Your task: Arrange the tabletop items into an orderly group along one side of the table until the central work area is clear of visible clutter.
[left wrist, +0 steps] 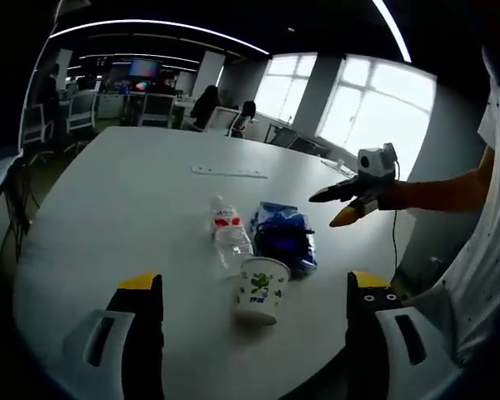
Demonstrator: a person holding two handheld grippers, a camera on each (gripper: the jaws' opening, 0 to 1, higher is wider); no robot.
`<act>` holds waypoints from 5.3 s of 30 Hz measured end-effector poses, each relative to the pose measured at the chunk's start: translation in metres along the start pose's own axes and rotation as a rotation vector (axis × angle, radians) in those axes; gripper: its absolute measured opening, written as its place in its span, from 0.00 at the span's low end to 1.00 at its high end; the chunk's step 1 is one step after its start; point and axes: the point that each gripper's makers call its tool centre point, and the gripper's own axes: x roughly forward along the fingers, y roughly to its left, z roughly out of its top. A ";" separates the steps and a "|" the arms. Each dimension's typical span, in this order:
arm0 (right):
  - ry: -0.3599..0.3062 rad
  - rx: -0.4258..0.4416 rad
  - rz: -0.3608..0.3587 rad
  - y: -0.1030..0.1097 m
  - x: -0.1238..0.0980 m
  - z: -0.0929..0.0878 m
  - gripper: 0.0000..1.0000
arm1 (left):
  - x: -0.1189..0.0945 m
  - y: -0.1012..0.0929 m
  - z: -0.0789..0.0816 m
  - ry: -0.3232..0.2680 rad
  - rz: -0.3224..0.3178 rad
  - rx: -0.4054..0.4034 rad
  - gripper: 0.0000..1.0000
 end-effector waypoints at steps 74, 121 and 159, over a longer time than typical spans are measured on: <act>0.245 -0.056 0.062 -0.026 0.087 -0.030 0.30 | -0.005 0.025 -0.012 -0.039 0.058 -0.100 0.91; 0.225 -0.043 -0.068 -0.031 0.094 -0.032 0.04 | -0.002 0.018 -0.014 -0.025 0.027 -0.090 0.88; 0.114 -0.022 -0.047 -0.023 0.072 -0.012 0.02 | 0.005 0.003 -0.002 -0.031 -0.010 -0.063 0.85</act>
